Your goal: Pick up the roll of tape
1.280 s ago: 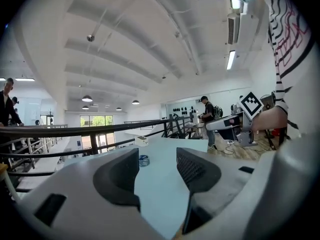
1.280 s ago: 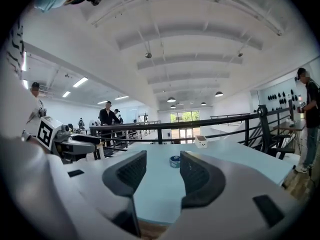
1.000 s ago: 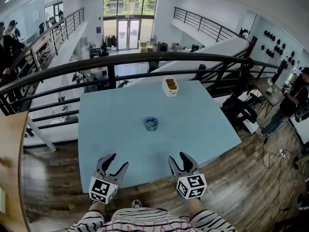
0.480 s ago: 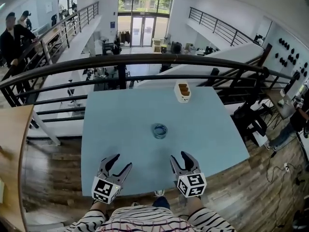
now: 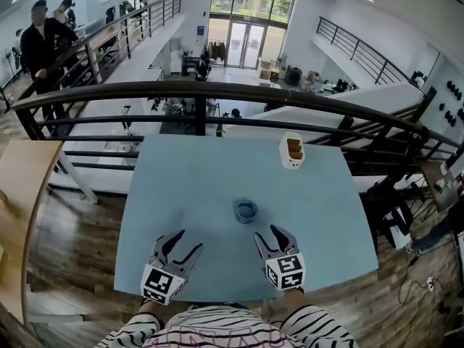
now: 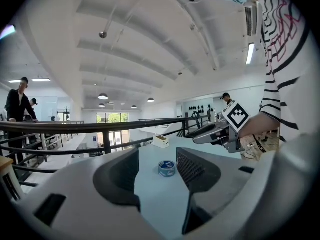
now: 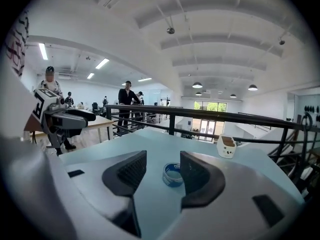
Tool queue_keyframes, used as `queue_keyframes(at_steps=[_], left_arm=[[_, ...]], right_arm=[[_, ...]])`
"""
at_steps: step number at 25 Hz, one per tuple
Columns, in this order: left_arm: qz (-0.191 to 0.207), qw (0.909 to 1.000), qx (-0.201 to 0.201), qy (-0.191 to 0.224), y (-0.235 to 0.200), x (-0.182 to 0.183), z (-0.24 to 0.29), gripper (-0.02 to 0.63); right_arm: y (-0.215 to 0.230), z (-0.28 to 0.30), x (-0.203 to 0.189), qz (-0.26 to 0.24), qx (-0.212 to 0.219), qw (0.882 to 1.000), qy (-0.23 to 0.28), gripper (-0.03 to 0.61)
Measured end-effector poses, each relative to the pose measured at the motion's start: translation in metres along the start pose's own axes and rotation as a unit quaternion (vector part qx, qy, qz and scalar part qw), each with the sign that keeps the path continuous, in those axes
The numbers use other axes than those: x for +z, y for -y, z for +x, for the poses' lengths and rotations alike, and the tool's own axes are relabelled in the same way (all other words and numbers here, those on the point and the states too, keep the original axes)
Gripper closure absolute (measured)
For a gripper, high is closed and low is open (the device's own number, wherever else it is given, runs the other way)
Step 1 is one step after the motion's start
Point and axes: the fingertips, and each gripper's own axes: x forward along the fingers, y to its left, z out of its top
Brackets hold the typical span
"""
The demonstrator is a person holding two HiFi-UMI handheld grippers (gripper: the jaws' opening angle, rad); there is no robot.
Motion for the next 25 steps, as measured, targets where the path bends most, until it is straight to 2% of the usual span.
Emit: queue_keyframes(at_steps=[6, 12, 15, 19, 25], left_arm=[[-0.01, 0.9993, 0.036, 0.0, -0.008, 0.002, 0.018, 0.4], [-0.024, 0.997, 0.073, -0.007, -0.016, -0.005, 0.026, 0.4], [-0.027, 0.9959, 0.086, -0.01, -0.017, -0.006, 0.03, 0.4], [-0.032, 0.9948, 0.096, -0.014, -0.015, -0.011, 0.036, 0.4], [-0.037, 0.9936, 0.103, -0.027, -0.013, -0.016, 0.037, 0.4]], right_arm=[[0.018, 0.045, 0.0, -0.053, 0.055, 0.997, -0.034, 0.376], [0.025, 0.087, -0.015, -0.111, 0.105, 0.985, -0.081, 0.369], [0.02, 0.105, -0.026, -0.164, 0.132, 0.971, -0.114, 0.357], [0.014, 0.127, -0.052, -0.245, 0.164, 0.943, -0.156, 0.357], [0.007, 0.153, -0.091, -0.289, 0.202, 0.912, -0.208, 0.357]])
